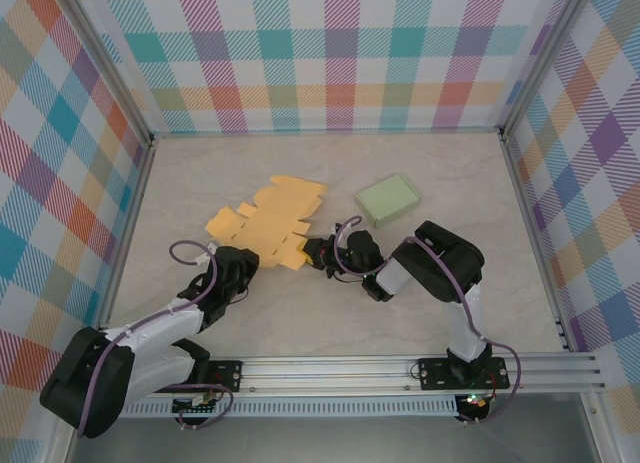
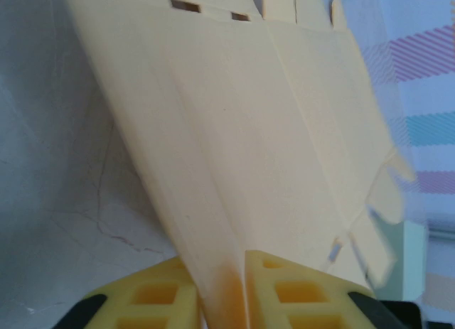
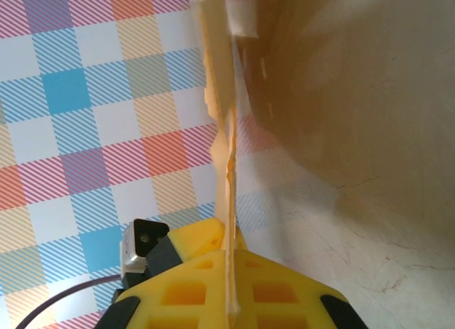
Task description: Fold the paper box
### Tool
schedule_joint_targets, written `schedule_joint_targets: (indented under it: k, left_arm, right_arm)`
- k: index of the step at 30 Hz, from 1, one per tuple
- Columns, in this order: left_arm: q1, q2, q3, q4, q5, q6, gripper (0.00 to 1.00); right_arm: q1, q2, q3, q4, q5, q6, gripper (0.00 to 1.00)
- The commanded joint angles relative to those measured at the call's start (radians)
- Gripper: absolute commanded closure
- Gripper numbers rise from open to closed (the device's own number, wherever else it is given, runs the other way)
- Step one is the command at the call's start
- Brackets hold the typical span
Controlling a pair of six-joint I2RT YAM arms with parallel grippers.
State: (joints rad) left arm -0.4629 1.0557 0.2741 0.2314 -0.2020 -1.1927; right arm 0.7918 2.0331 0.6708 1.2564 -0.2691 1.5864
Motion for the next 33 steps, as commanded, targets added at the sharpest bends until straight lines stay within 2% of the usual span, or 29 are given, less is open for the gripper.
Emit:
schedule_joint_targets:
  k: [1,3,6,9,16,22,26,30,33]
  left_arm:
    - [0.010,-0.027,0.057,-0.066,-0.043,0.069,0.86]
    - [0.010,-0.045,0.091,-0.131,-0.055,0.130,0.90]
    - [0.012,-0.076,0.156,-0.218,-0.061,0.259,1.00]
    - [0.012,-0.100,0.230,-0.287,-0.053,0.428,1.00]
    - [0.018,-0.048,0.518,-0.594,0.017,0.851,1.00]
    - [0.020,0.059,0.744,-0.819,0.054,1.090,1.00]
    - [0.020,0.087,0.851,-0.883,0.026,1.182,1.00]
    - [0.020,0.093,0.946,-0.917,0.084,1.277,1.00]
    - [0.020,0.106,1.021,-0.959,0.163,1.359,1.00]
  right_arm:
    - [0.005,0.006,-0.021,0.066,-0.001,-0.002,0.91]
    - [0.004,0.006,-0.028,0.063,0.002,-0.009,0.76]
    - [0.003,0.007,-0.038,0.059,-0.006,-0.018,0.63]
    - [-0.001,0.006,-0.059,0.051,-0.011,-0.023,0.54]
    - [-0.012,-0.021,-0.132,0.051,-0.031,-0.047,0.28]
    - [-0.022,-0.080,-0.189,0.027,-0.057,-0.080,0.19]
    - [-0.027,-0.168,-0.226,-0.068,-0.057,-0.148,0.17]
    - [-0.027,-0.339,-0.242,-0.316,-0.028,-0.275,0.16]
    - [-0.025,-0.537,-0.210,-0.646,0.029,-0.410,0.14]
